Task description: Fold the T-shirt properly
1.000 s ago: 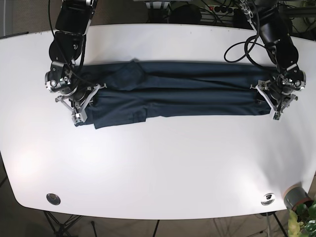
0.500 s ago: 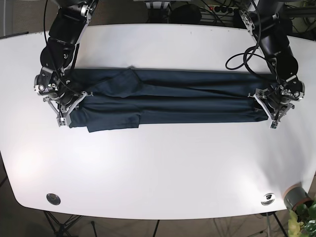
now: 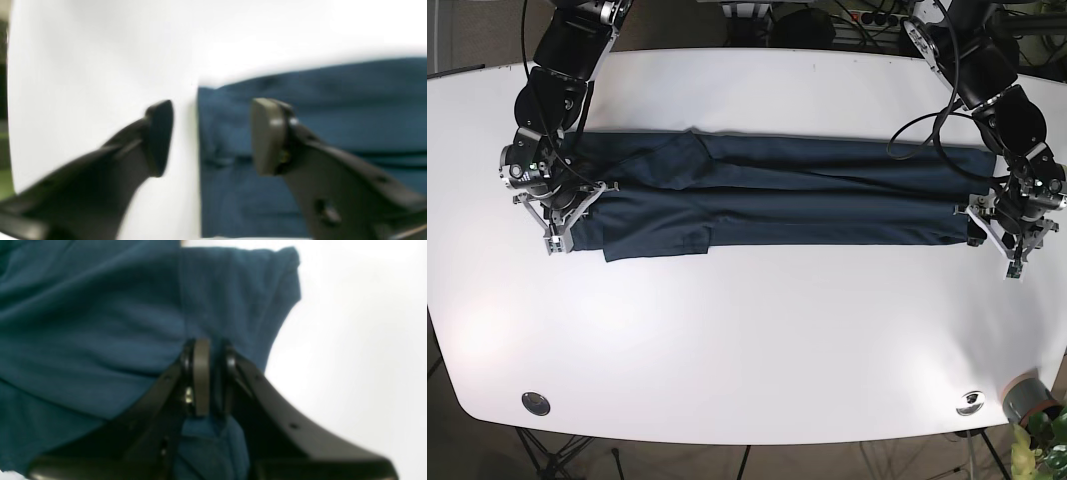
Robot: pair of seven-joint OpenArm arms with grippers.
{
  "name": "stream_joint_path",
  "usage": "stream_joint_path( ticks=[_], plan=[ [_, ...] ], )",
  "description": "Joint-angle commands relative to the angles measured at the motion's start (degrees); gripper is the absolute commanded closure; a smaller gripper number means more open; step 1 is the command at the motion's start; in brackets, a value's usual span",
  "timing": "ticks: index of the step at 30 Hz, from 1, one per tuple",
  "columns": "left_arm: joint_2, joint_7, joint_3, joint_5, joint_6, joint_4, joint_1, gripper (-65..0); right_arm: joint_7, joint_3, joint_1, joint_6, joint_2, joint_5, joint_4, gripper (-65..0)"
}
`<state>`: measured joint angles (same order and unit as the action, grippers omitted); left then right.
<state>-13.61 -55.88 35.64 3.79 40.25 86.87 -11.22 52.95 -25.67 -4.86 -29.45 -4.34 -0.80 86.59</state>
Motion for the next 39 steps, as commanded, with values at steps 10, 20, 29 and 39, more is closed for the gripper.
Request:
stream_joint_path(
  ticks=[10, 20, 29, 39],
  plan=[
    [-2.00, -3.77, 11.88, 8.30, -0.25, -4.28, -0.42, -53.9, -0.77, -0.04, -0.81, -2.42, -0.45, -0.48, 1.02, -5.1],
    [-6.92, -2.28, 11.53, 17.26, -0.25, -19.13, -0.69, -53.7, -0.77, -0.04, -0.81, -2.94, -0.45, -0.48, 1.02, -5.1],
    [-6.83, -0.61, 8.19, 17.88, -0.25, -23.27, -0.60, -53.6, -0.77, -0.04, -0.81, -2.94, -0.45, -0.48, 1.02, -5.1],
    [-6.39, -0.96, 7.31, 17.88, -0.25, -23.53, -0.51, -53.3, -0.77, -0.04, -0.81, -2.94, 0.60, -0.48, 0.93, -5.1]
  ],
)
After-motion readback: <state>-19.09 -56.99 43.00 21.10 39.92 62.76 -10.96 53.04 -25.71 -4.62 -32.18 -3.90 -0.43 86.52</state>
